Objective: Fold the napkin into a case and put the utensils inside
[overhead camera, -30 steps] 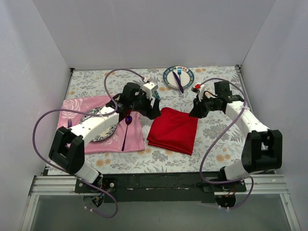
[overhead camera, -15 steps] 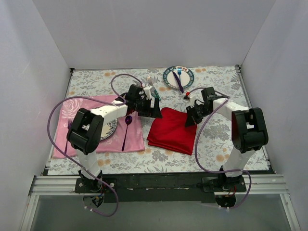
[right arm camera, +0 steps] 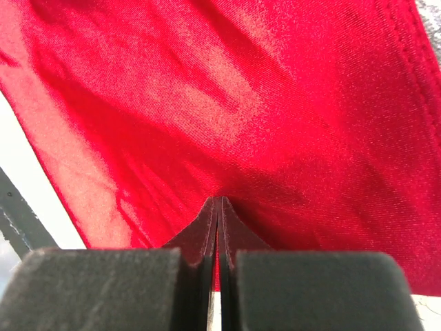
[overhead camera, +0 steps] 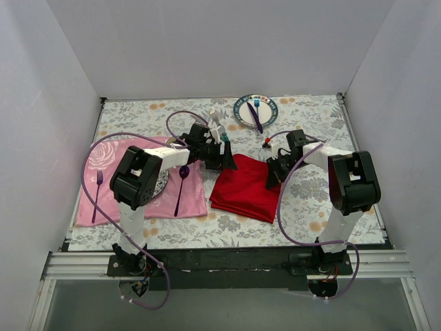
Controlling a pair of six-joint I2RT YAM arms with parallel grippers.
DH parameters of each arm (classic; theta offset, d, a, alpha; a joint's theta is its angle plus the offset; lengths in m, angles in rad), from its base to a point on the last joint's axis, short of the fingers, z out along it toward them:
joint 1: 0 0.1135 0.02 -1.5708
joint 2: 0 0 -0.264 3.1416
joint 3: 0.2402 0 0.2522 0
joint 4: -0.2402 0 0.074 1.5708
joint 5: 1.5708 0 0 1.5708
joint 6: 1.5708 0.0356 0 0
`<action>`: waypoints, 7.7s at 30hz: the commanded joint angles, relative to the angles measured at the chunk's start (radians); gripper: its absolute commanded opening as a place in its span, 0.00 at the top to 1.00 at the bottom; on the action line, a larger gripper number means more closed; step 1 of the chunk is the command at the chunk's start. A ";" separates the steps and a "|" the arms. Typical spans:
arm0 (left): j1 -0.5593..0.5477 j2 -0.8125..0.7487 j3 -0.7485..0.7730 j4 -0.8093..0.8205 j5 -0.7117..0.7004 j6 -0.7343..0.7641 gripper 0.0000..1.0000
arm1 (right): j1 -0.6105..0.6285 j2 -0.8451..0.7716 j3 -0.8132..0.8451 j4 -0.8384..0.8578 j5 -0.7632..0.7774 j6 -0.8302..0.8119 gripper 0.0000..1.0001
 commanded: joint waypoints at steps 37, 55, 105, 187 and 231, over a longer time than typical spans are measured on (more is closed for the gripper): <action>-0.045 -0.463 -0.237 -0.256 -0.042 0.788 0.44 | 0.000 -0.056 0.143 -0.295 -0.124 -0.149 0.85; -0.025 -0.851 -0.605 -0.040 -0.042 0.293 0.67 | 0.401 -0.460 -0.201 -0.024 0.122 -0.273 0.57; -0.071 -0.618 -0.688 0.225 -0.057 -0.322 0.38 | 0.607 -0.525 -0.428 0.076 0.346 -0.267 0.99; -0.110 -0.294 -0.315 -0.301 -0.138 0.066 1.00 | 0.543 -0.461 -0.393 -0.055 0.249 -0.414 0.79; -0.271 -0.273 -0.261 -0.356 -0.186 0.770 1.00 | 0.064 -0.134 -0.008 -0.140 0.228 -0.256 0.72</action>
